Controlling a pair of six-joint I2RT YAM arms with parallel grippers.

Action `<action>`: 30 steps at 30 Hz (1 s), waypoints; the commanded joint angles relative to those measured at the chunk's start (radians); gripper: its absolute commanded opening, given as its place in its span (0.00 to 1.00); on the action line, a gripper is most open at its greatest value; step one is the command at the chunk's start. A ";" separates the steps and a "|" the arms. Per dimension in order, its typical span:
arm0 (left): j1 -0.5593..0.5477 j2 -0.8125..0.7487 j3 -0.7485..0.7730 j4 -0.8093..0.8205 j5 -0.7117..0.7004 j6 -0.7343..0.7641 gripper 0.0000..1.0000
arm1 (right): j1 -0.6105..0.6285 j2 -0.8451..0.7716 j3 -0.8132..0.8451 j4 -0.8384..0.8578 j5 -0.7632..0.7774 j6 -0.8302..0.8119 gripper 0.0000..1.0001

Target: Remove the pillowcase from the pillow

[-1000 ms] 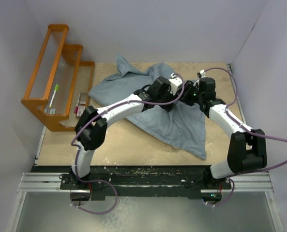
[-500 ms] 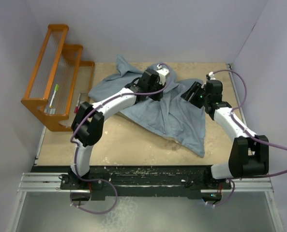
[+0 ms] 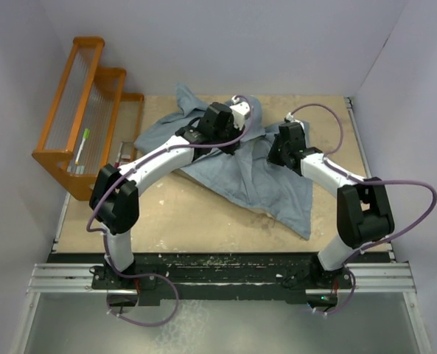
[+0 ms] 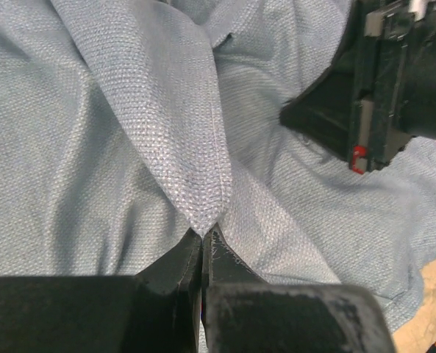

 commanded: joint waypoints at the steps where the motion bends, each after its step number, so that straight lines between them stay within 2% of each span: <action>1: 0.032 -0.048 -0.011 0.002 -0.036 0.047 0.00 | -0.011 -0.080 -0.050 -0.118 0.186 0.041 0.00; 6: 0.032 -0.046 -0.029 0.012 -0.040 0.052 0.00 | -0.032 -0.234 -0.144 -0.140 0.256 0.095 0.00; 11: 0.032 -0.064 -0.066 0.034 -0.077 0.088 0.00 | -0.125 -0.317 -0.199 -0.243 0.269 0.167 0.00; 15: 0.036 -0.084 -0.091 0.047 -0.100 0.118 0.00 | -0.217 -0.329 -0.285 -0.287 0.241 0.236 0.00; 19: 0.035 -0.101 -0.106 0.052 -0.075 0.127 0.00 | -0.232 -0.264 -0.347 -0.286 0.208 0.332 0.00; 22: 0.035 -0.104 -0.108 0.041 -0.048 0.132 0.00 | -0.242 -0.248 -0.294 -0.334 0.259 0.342 0.00; 25: 0.034 -0.101 -0.110 0.029 -0.015 0.138 0.00 | -0.234 -0.332 -0.162 -0.367 0.362 0.255 0.01; 28: 0.028 -0.090 -0.109 0.022 0.009 0.138 0.00 | -0.157 -0.377 -0.030 -0.374 0.411 0.210 0.22; 30: 0.024 -0.085 -0.105 0.017 0.018 0.138 0.00 | -0.104 -0.346 0.056 -0.423 0.411 0.220 0.30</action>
